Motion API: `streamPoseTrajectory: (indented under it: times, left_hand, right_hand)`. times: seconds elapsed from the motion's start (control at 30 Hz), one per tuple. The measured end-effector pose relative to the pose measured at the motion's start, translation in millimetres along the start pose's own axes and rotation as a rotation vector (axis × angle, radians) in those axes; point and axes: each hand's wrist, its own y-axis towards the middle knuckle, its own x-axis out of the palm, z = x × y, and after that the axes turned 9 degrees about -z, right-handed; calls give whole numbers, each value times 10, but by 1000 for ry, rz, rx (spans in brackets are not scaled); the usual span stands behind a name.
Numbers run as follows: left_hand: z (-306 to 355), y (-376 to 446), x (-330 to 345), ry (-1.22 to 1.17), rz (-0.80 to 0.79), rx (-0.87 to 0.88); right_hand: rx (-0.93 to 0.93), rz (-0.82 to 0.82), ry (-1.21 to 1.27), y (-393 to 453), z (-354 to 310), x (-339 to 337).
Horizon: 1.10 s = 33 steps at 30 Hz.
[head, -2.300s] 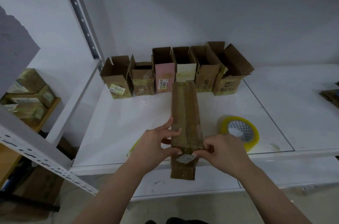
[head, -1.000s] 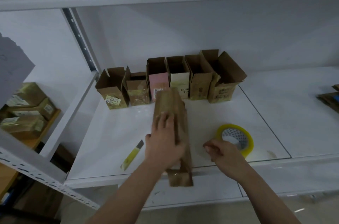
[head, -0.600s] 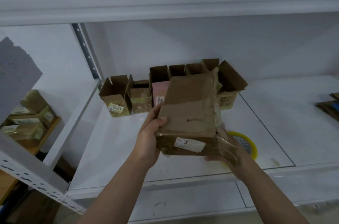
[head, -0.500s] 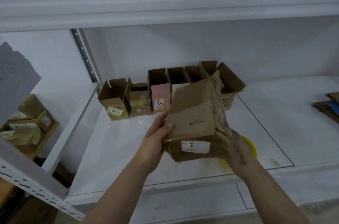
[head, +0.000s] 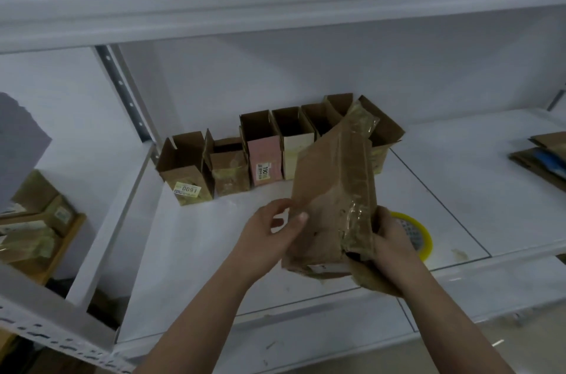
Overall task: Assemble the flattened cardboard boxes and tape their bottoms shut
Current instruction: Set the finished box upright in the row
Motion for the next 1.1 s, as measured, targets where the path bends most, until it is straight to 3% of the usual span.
streamPoseTrajectory:
  times: [0.2, 0.47, 0.63, 0.83, 0.97, 1.1]
  left_hand:
    - [318, -24, 98, 104, -257, 29]
    - [109, 49, 27, 154, -253, -10]
    - [95, 72, 27, 168, -246, 53]
    - [567, 278, 319, 170, -167, 286]
    - [887, 534, 702, 343, -166, 395]
    - [1208, 902, 1251, 369, -160, 464]
  right_hand:
    - [-72, 64, -268, 46, -56, 145]
    - [-207, -28, -143, 85, -70, 214]
    - [-303, 58, -155, 59, -133, 163]
    - [-347, 304, -162, 9, -125, -368]
    - [-323, 392, -279, -10, -123, -894]
    - [-247, 434, -326, 29, -34, -1538]
